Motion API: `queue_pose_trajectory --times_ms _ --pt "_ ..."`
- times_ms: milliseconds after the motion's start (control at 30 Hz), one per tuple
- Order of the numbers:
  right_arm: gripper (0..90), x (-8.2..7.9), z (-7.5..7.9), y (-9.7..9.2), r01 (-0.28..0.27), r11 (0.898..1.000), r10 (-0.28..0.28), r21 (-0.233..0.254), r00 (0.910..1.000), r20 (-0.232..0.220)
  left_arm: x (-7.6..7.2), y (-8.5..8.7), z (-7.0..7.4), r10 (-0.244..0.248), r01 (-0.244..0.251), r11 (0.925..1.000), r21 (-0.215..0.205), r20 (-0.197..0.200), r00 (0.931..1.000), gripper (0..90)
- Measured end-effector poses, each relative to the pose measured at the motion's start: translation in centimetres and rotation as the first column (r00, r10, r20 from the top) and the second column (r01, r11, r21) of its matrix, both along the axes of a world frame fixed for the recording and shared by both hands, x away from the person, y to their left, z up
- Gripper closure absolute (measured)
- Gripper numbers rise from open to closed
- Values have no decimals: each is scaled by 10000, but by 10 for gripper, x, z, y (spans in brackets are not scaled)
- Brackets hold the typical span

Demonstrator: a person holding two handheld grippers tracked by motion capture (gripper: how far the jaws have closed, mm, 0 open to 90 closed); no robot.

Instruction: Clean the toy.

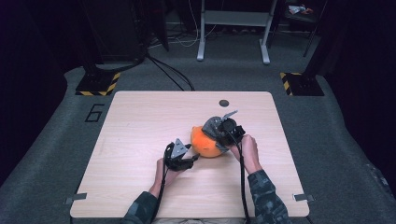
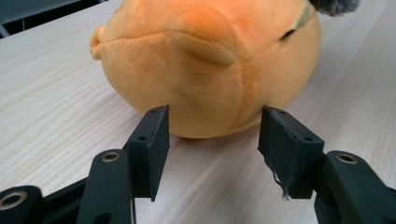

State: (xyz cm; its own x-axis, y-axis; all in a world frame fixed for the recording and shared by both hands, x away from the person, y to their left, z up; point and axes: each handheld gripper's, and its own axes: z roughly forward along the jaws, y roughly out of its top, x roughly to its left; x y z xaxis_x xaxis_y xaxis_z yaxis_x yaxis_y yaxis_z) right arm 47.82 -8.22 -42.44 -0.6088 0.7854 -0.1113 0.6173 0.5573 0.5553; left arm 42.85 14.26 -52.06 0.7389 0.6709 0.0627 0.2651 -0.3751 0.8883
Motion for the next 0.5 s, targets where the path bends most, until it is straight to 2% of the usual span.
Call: queue_pose_trajectory --times_ms 100,400,500 --pt "679 1 0 0 34 10000 -34 16 10000 26 1 -3 1 -53 53 10000 19 219 9997 468" --pt "680 1 -2 -6 161 9986 -166 506 9998 93 2 -3 1 -227 236 9994 -234 412 9989 766" --pt "680 0 0 -9 204 9978 -212 628 9997 119 2 -4 2 -279 291 9993 -236 517 9983 817"
